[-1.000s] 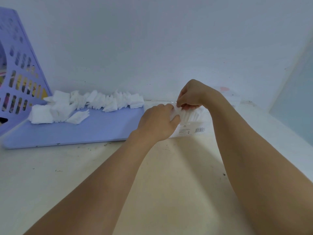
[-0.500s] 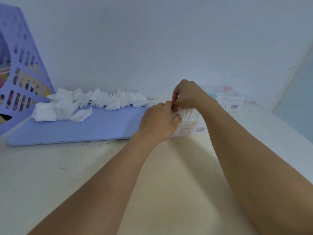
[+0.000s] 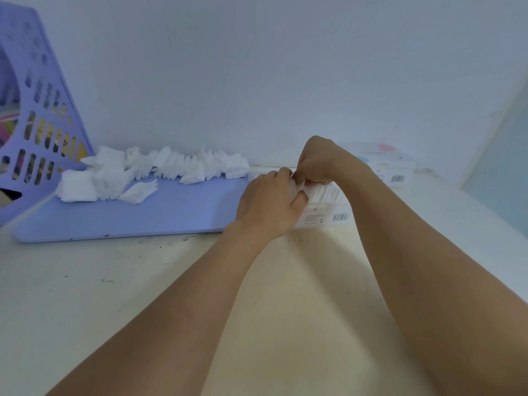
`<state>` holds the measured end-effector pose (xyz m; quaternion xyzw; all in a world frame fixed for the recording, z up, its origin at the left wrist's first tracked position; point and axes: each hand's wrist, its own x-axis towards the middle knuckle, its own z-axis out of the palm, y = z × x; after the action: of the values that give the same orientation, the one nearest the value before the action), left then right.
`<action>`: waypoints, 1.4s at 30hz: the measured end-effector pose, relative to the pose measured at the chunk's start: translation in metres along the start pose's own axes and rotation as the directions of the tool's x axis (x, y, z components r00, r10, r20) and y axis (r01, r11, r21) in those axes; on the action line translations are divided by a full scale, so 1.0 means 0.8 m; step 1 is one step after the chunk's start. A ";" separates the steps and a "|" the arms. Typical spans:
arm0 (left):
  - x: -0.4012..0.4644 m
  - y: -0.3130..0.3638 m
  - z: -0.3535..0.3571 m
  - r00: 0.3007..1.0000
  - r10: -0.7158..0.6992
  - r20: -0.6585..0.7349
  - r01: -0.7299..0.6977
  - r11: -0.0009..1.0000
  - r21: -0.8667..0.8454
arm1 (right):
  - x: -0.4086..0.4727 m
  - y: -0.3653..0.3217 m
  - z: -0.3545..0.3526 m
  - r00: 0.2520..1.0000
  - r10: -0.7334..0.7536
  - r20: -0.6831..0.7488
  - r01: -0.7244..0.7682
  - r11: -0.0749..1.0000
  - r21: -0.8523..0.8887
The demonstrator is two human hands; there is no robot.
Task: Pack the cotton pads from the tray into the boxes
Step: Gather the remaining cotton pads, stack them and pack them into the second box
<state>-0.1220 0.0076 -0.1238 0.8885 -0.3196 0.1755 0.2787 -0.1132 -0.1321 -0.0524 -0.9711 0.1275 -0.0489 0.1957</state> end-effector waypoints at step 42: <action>-0.089 -0.321 -0.200 0.736 -0.676 -0.033 0.659 0.727 -0.193 | 0.012 -0.318 0.173 0.936 0.016 0.353 -0.223 0.802 0.555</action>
<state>-0.0248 0.3033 -0.1319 0.9069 0.0224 0.0805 0.4129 -0.0257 0.1427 -0.0794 -0.8469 0.1331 0.0904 0.5069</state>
